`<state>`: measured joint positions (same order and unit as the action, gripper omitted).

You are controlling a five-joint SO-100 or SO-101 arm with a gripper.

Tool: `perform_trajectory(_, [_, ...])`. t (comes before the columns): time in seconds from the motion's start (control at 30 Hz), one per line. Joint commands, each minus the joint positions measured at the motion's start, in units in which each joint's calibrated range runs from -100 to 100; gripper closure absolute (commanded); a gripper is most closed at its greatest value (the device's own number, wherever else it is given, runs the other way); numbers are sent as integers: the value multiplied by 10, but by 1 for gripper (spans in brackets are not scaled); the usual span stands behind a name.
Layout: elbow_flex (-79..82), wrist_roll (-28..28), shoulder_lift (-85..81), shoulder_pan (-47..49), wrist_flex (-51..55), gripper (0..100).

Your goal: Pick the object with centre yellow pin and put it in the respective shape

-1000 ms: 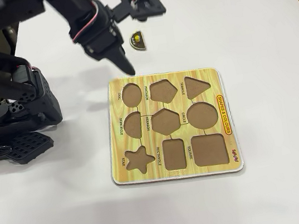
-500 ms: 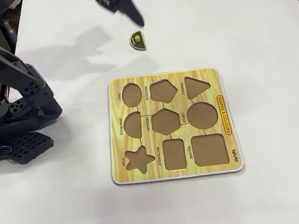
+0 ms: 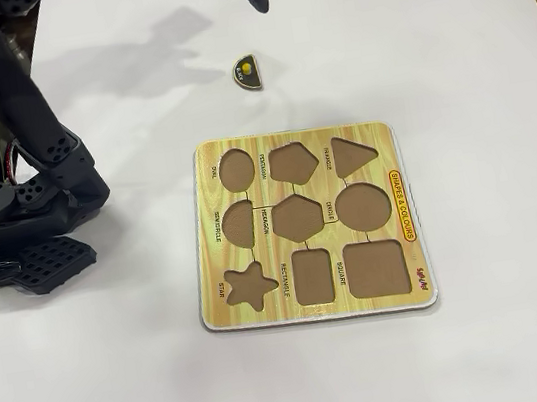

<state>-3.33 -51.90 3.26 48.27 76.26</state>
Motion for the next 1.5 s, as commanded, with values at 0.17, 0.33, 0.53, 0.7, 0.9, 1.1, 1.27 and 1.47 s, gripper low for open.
perform_trajectory(0.17, [-78, -3, 92, 23, -11, 80])
perform_trajectory(0.33, [-79, -3, 141, 23, -12, 80])
perform_trajectory(0.53, [-79, -3, 177, 21, -15, 80])
perform_trajectory(0.7, [-72, 3, 204, 22, -101, 80])
perform_trajectory(0.9, [-69, 3, 210, 20, -114, 80])
perform_trajectory(1.1, [-43, 3, 210, 19, -105, 80])
perform_trajectory(1.27, [-5, 3, 208, 18, -104, 80])
perform_trajectory(1.47, [19, 4, 209, 13, -104, 80])
